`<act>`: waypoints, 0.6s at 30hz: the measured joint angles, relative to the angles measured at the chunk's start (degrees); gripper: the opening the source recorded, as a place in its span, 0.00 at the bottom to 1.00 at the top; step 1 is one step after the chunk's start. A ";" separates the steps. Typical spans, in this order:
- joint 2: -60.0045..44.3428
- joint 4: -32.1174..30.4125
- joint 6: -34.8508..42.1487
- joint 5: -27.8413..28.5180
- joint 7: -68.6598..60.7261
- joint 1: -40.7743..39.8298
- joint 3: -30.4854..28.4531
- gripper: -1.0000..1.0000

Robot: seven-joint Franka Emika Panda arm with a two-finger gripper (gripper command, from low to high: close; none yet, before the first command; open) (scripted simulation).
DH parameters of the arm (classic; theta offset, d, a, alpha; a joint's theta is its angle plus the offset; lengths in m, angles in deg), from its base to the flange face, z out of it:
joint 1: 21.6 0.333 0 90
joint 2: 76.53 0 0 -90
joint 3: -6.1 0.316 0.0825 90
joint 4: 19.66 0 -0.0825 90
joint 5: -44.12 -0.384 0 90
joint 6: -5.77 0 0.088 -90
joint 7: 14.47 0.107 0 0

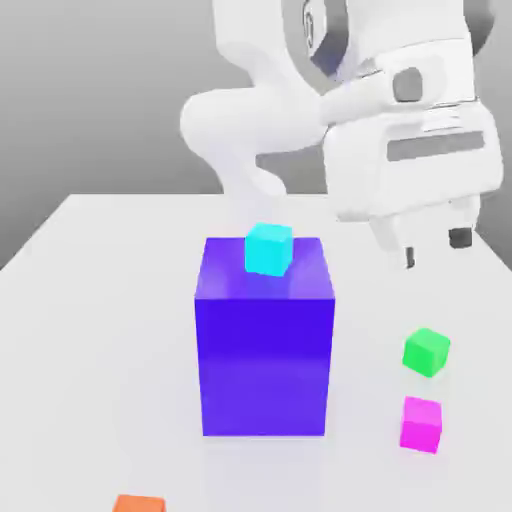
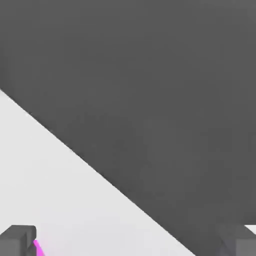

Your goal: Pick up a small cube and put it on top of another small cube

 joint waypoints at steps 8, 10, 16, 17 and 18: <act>-16.45 -5.13 -8.22 4.78 -9.77 5.93 2.67 0.50; -20.56 -5.40 -10.88 6.59 -10.24 6.64 2.51 0.50; -30.44 -3.80 -18.59 8.11 -9.61 7.83 1.30 0.00; -30.44 -3.80 -18.58 8.12 -9.60 7.82 1.30 0.00; -30.44 -3.80 -18.56 8.14 -9.58 7.82 1.30 0.00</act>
